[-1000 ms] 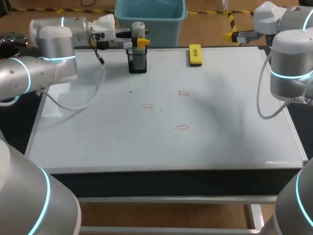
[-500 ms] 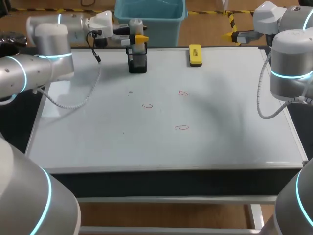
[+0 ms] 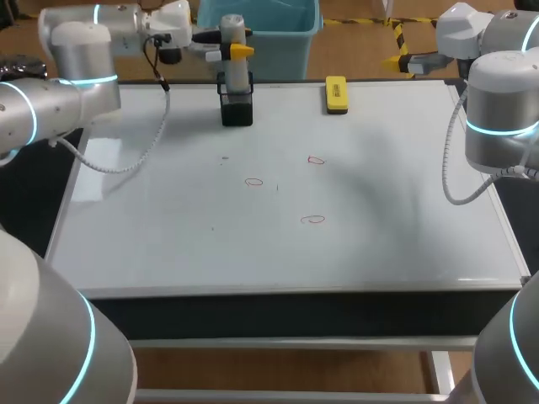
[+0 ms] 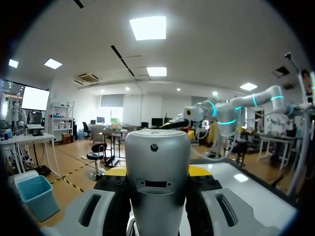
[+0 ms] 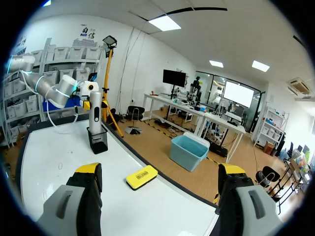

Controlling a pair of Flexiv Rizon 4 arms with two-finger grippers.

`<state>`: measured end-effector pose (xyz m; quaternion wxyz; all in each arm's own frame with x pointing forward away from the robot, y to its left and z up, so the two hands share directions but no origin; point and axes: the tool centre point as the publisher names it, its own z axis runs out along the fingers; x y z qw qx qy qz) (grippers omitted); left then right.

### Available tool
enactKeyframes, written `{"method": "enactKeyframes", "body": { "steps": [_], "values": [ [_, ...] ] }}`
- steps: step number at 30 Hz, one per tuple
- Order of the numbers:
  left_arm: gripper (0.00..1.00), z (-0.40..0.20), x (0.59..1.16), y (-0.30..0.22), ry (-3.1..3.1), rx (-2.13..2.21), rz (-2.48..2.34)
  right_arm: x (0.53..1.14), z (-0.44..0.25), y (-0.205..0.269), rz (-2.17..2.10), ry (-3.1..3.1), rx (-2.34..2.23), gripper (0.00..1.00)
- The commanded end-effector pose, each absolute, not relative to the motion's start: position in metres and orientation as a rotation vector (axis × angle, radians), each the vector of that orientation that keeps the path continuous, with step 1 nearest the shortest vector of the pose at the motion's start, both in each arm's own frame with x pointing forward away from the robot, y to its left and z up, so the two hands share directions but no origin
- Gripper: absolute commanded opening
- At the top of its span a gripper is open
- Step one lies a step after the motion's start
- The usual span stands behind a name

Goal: Pick up the inspection probe, press it on each red-marked spot on the whiteboard one by one, put down the probe, pick up the eraser, and wipe off all the red marks.

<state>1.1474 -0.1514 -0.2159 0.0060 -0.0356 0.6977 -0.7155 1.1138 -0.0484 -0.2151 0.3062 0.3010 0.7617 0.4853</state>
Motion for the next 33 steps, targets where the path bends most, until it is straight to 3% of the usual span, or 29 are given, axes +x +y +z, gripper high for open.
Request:
{"method": "enactKeyframes", "body": {
  "steps": [1, 17, 33],
  "values": [
    [0.00, -0.191, 1.137, -0.140, 2.191, -0.114, -2.208, 1.114, -0.215, -0.049, 1.285, 2.015, 0.796, 1.00],
    [0.00, -0.139, 1.113, -0.099, 2.178, -0.056, -2.188, 1.114, -0.215, -0.049, 1.285, 2.015, 0.796, 1.00],
    [0.00, -0.156, 1.070, -0.031, 2.128, -0.176, -2.078, 1.114, -0.215, -0.049, 1.285, 2.015, 0.796, 1.00]
  ]
}}
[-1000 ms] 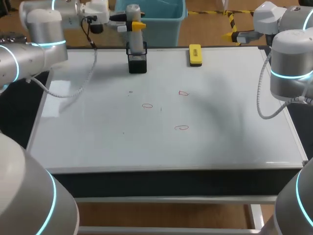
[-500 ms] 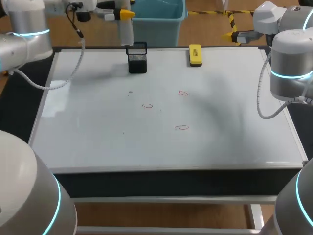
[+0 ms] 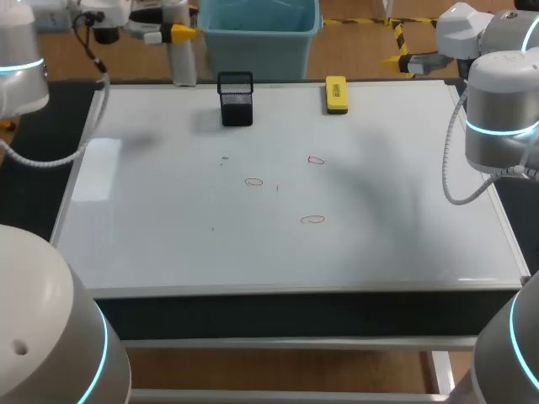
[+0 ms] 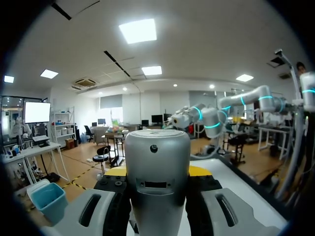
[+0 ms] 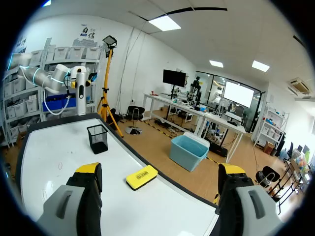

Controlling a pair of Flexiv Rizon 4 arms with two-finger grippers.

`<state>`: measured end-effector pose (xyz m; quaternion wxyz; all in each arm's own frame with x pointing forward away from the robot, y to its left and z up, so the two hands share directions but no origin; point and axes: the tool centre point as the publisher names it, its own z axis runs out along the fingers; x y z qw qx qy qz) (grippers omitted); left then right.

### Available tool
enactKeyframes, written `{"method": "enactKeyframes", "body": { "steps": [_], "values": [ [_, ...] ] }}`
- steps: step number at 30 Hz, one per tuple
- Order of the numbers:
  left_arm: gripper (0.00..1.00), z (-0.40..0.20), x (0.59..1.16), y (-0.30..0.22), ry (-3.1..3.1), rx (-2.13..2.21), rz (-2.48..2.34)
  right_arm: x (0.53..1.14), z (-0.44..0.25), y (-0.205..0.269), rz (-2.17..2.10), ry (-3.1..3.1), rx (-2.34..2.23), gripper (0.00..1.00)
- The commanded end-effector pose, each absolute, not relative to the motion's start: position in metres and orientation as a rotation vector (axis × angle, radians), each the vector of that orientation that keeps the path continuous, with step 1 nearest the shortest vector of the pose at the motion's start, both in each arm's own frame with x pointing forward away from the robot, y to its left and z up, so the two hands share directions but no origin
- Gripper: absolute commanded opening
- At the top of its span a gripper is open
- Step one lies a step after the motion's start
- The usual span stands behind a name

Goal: Pick up the inspection probe, press it on each red-marked spot on the whiteboard one by one, put down the probe, pick up the eraser, and wipe off all the red marks.

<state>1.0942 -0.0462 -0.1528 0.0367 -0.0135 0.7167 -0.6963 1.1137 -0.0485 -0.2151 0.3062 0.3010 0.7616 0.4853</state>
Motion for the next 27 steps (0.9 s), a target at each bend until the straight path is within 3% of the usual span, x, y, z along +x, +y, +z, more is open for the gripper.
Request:
{"method": "enactKeyframes", "body": {
  "steps": [1, 27],
  "values": [
    [0.00, -0.159, 1.067, -0.027, 2.121, -0.180, -2.078, 1.114, -0.215, -0.049, 1.285, 2.015, 0.796, 1.00],
    [0.00, -0.208, 1.025, 0.029, 2.040, -0.302, -2.036, 1.114, -0.215, -0.049, 1.285, 2.015, 0.796, 1.00]
  ]
}}
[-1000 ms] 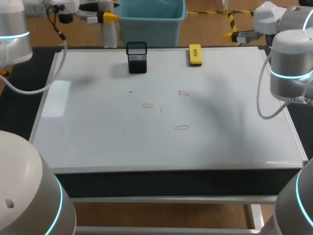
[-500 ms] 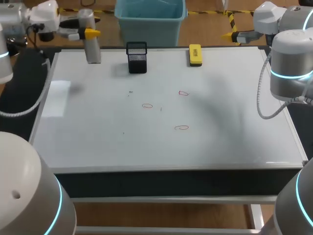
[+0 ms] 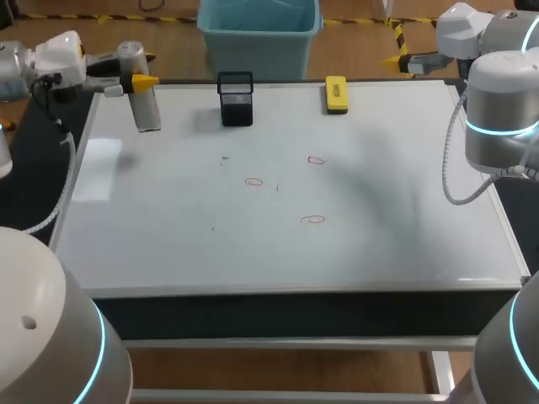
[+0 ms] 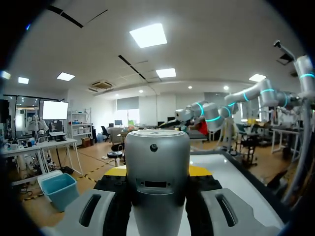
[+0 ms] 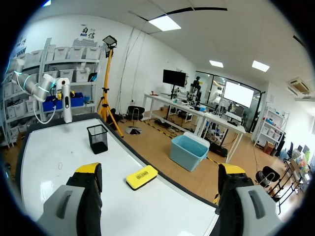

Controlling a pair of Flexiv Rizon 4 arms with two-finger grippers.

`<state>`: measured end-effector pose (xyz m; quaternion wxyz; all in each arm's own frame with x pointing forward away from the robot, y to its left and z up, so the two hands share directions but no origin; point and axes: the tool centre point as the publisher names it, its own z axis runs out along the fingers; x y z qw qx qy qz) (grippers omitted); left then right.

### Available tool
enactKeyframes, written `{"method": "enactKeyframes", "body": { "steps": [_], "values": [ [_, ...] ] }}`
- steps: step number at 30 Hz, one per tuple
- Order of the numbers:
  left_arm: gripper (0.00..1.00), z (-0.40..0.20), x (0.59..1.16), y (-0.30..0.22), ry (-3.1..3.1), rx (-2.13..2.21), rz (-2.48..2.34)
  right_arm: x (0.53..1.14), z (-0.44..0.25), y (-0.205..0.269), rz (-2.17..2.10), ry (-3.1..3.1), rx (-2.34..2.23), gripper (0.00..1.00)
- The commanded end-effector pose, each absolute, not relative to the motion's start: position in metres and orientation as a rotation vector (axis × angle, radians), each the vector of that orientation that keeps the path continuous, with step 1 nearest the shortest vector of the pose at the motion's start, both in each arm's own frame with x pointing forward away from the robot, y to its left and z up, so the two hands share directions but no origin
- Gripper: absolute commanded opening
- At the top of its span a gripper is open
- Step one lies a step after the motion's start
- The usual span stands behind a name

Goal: Pick up the inspection probe, press it on each red-marked spot on the whiteboard one by one, put down the probe, pick up the eraser, and wipe off all the red marks.

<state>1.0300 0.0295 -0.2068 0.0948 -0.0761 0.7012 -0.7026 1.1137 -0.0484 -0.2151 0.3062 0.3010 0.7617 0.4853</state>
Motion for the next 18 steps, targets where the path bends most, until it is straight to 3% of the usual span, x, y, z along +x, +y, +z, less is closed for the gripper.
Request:
{"method": "enactKeyframes", "body": {
  "steps": [1, 18],
  "values": [
    [0.00, -0.2083, 1.0246, 0.0295, 2.044, -0.303, -2.035, 1.1137, -0.2153, -0.0489, 1.285, 2.015, 0.796, 1.00],
    [0.00, -0.2098, 1.0247, 0.0343, 2.074, -0.354, -1.978, 1.1137, -0.2153, -0.0489, 1.285, 2.015, 0.796, 1.00]
  ]
}}
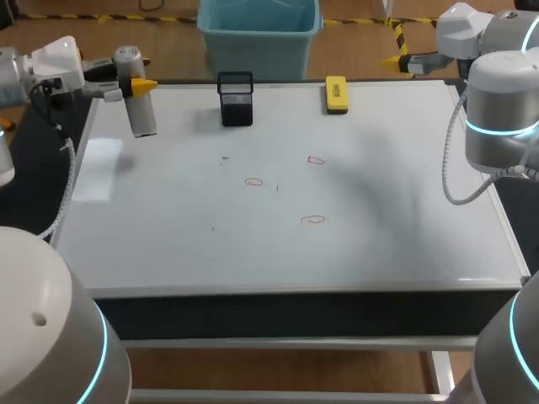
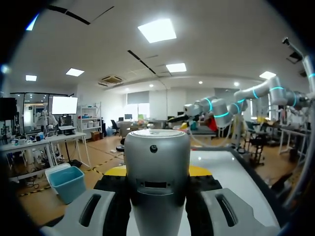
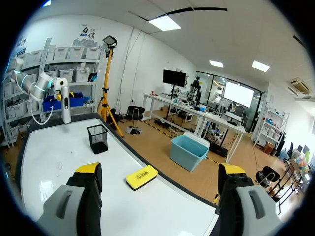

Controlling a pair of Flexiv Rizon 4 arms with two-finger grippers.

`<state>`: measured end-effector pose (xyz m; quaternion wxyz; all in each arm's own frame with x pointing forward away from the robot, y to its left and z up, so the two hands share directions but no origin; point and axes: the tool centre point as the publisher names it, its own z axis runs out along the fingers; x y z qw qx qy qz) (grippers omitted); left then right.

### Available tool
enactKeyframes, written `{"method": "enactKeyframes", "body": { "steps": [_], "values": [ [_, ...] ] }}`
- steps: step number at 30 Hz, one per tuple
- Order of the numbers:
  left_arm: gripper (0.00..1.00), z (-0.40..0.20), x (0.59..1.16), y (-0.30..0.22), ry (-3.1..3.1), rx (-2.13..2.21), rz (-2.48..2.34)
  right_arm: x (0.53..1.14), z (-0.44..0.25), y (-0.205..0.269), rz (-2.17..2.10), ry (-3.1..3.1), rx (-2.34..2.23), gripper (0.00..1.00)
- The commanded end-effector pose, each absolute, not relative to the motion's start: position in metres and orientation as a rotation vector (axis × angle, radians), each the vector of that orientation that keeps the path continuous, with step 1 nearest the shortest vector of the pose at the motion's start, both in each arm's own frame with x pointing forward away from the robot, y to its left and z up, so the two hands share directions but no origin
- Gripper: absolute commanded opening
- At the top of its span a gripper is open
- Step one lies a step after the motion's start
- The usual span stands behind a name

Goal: Pick up the inspection probe, press it on each red-marked spot on the whiteboard one by one, put down the probe, pick up the eraser, and wipe off all the red marks.

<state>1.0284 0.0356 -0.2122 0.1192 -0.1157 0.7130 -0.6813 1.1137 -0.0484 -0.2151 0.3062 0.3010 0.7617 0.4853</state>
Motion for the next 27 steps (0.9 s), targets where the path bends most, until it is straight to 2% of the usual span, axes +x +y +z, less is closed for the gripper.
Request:
{"method": "enactKeyframes", "body": {
  "steps": [1, 6, 11, 21, 27],
  "values": [
    [0.00, -0.210, 1.025, 0.034, 2.074, -0.354, -1.978, 1.114, -0.215, -0.049, 1.285, 2.015, 0.796, 1.00],
    [0.00, -0.210, 1.025, 0.034, 2.074, -0.354, -1.978, 1.116, -0.210, -0.051, 1.273, 2.057, 0.764, 1.00],
    [0.00, -0.210, 1.025, 0.034, 2.074, -0.354, -1.978, 1.150, -0.211, -0.067, 1.308, 2.258, 0.594, 1.00],
    [0.00, -0.210, 1.025, 0.034, 2.074, -0.354, -1.978, 1.181, -0.236, -0.045, 1.346, 2.624, 0.246, 1.00],
    [0.00, -0.210, 1.025, 0.034, 2.074, -0.354, -1.978, 1.199, -0.259, -0.027, 1.225, 2.852, -0.034, 1.00]
  ]
}}
